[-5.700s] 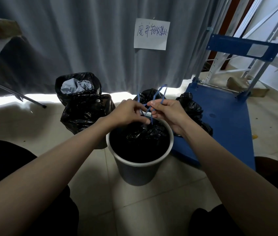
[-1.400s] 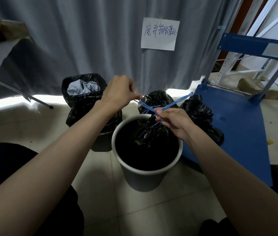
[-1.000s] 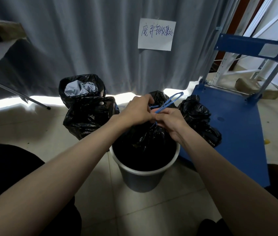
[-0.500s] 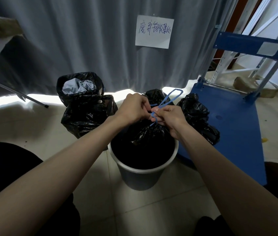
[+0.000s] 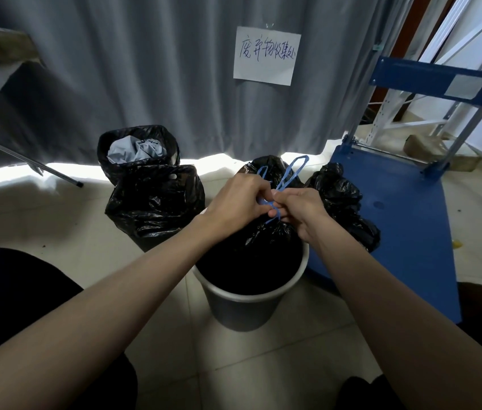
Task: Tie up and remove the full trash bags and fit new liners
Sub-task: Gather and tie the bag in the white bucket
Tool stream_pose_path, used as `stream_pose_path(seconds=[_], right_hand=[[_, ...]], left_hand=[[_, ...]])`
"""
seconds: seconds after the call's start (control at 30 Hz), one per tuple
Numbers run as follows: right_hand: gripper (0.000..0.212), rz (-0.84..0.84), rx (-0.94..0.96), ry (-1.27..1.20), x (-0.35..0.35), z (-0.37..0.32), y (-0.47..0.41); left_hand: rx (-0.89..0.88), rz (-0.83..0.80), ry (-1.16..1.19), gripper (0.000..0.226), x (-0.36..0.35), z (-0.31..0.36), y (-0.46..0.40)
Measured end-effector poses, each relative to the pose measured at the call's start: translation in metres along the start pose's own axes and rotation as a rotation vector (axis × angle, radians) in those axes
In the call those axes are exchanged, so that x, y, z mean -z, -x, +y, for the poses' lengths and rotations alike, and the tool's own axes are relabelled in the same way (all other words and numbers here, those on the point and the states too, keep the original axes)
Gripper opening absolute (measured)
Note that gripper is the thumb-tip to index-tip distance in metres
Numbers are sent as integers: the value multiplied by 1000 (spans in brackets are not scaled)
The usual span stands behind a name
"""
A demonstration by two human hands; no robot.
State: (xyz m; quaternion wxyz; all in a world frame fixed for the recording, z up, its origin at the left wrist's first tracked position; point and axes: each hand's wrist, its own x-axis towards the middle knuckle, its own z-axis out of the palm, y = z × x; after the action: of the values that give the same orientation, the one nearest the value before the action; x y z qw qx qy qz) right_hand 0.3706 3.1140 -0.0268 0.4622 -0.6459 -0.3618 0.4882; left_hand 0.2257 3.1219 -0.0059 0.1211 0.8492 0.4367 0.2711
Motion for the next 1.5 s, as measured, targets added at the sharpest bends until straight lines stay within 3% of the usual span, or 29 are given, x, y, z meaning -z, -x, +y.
stream_pose_path(seconds=[0.3,0.4,0.53,0.67,0.87,1.07,1.17,1.3,1.5], right_hand=[[10,52,21,76,-3,6,-5],[8,55,43,84,-3,8,-5],[35,5,168,17,-8,-2,6],[25,-98,307,24,-12,-14,19],[19,-163,515,393,-15,-7,21],[21,-78,580,471,-14,-4,19],[15,-58,566,487,-15,-5,19],[8,-68,464,461,-12,-8,18],[19,-171,103,216,-15,-22,25]], left_hand=[[-183,-69,-136,13,-2,2,1],[-206,-151,-71,9,1,0,-2],[88,-238,168,4,11,-9,-10],[383,-287,450,17,21,-21,-13],[505,-256,472,12,29,-27,-16],[547,-289,486,20,30,-32,-16],[548,-287,476,25,29,-33,-17],[510,-271,469,15,33,-34,-16],[395,-292,414,14,36,-31,-19]])
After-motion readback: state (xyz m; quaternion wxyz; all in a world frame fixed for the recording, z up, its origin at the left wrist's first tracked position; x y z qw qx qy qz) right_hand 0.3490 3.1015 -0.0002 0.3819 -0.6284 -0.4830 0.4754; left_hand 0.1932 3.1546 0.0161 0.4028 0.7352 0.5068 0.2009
